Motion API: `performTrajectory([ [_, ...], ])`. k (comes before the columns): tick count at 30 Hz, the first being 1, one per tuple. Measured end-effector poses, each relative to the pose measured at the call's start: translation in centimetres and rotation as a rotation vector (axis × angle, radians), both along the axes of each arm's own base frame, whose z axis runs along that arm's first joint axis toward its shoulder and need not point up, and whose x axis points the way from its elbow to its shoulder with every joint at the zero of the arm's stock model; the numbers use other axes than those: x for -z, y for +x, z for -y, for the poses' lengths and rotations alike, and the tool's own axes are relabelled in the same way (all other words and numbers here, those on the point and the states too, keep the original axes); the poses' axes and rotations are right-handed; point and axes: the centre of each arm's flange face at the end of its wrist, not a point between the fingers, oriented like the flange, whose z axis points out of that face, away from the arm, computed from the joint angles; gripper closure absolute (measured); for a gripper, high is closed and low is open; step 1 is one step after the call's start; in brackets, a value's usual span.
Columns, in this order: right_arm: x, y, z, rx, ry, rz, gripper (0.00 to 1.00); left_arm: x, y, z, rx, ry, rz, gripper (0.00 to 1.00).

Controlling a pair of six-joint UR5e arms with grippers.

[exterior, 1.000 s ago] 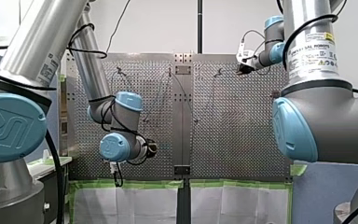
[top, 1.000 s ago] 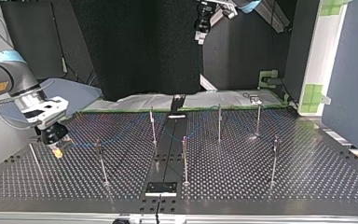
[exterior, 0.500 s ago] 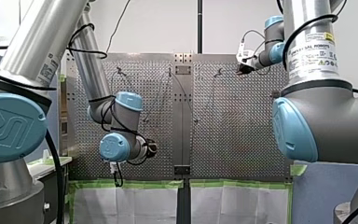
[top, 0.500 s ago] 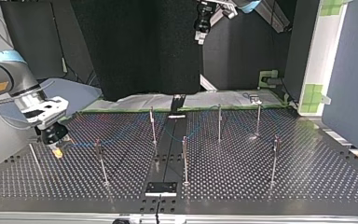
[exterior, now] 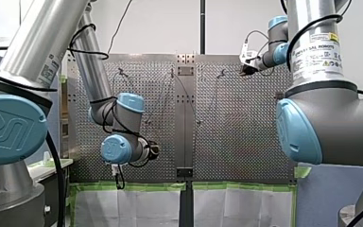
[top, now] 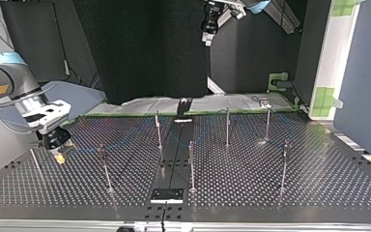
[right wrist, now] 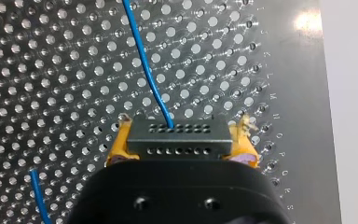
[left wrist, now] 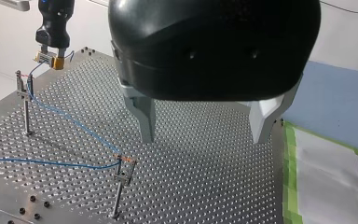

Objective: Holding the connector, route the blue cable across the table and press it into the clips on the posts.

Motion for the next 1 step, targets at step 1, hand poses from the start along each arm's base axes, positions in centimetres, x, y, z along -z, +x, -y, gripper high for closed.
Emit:
performTrajectory([
  [1, 0.0, 0.0, 0.0, 0.0, 0.0, 0.0, 1.0, 0.0, 0.0, 0.0, 0.0, 0.0, 0.0, 0.0],
])
